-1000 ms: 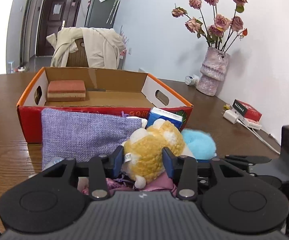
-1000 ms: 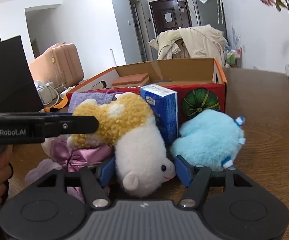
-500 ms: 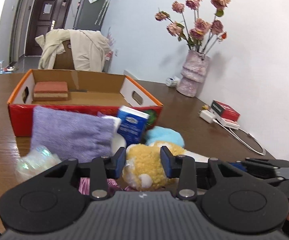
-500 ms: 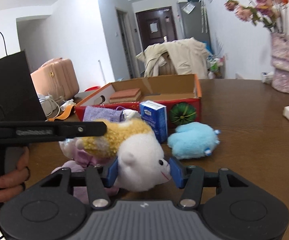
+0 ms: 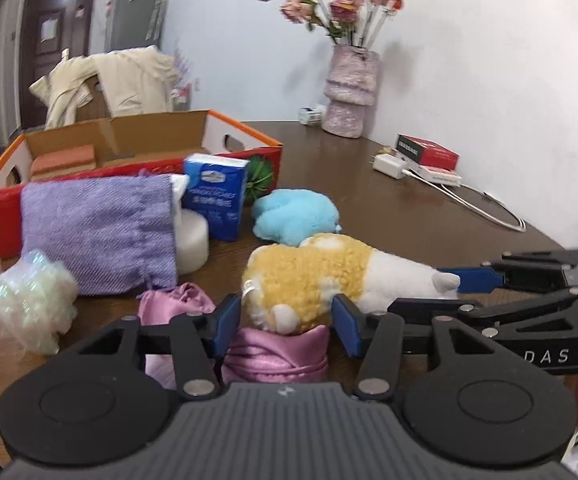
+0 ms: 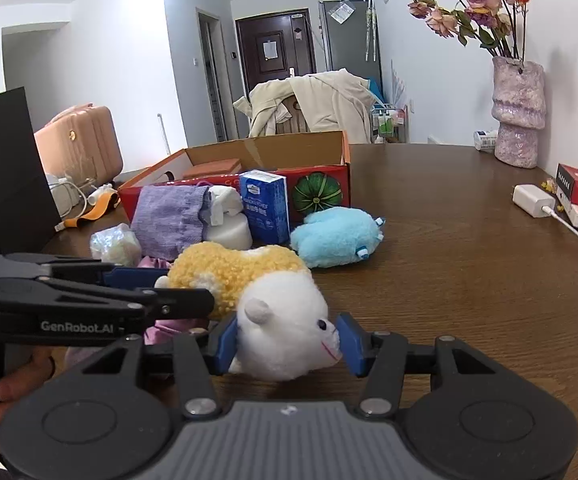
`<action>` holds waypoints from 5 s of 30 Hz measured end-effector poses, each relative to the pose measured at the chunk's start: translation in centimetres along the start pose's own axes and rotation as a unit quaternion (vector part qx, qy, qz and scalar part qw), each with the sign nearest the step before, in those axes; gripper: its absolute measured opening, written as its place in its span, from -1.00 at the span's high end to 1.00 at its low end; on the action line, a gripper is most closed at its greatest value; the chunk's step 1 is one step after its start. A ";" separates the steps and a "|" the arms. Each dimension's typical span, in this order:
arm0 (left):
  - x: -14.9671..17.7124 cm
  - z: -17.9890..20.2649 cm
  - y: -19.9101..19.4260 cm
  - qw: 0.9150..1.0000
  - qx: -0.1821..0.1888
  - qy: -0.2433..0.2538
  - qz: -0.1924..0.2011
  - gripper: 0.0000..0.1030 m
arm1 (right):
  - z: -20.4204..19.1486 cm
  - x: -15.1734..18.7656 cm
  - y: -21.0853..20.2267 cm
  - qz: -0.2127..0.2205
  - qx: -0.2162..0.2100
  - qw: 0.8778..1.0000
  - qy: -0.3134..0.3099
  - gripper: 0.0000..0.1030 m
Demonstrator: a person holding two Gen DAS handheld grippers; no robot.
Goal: Organize soft objects
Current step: 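Lift the plush toy with the right tool into the box and release, then reach the right tool to the lilac fuzzy towel roll and grasp it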
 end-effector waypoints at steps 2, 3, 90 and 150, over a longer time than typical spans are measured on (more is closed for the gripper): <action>0.0 0.4 0.3 1.000 0.000 0.018 -0.002 0.18 | 0.0 0.1 0.1 0.000 -0.001 1.000 -0.007 -0.02; 0.0 0.5 0.5 1.000 0.000 0.026 -0.002 0.19 | 0.0 0.1 0.1 -0.001 -0.003 1.000 -0.013 -0.02; -17.6 -7.6 -5.5 0.976 -0.190 0.027 0.102 -0.75 | 1.7 -21.3 5.8 0.104 0.002 0.993 -0.049 -0.57; 2.9 -9.5 -8.5 0.980 -0.096 -0.176 -0.012 -0.13 | -7.2 -0.1 4.8 -0.041 -0.140 0.983 0.108 0.04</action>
Point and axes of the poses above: each gripper's, at about its wrist camera, not at the fingertips, and y roughly the way its jaws point, z to its right, x to its underside, the point moved 1 cm from there along y, roughly the way its jaws point, and after that the axes turned 10 degrees about z, right-handed, at the moved point
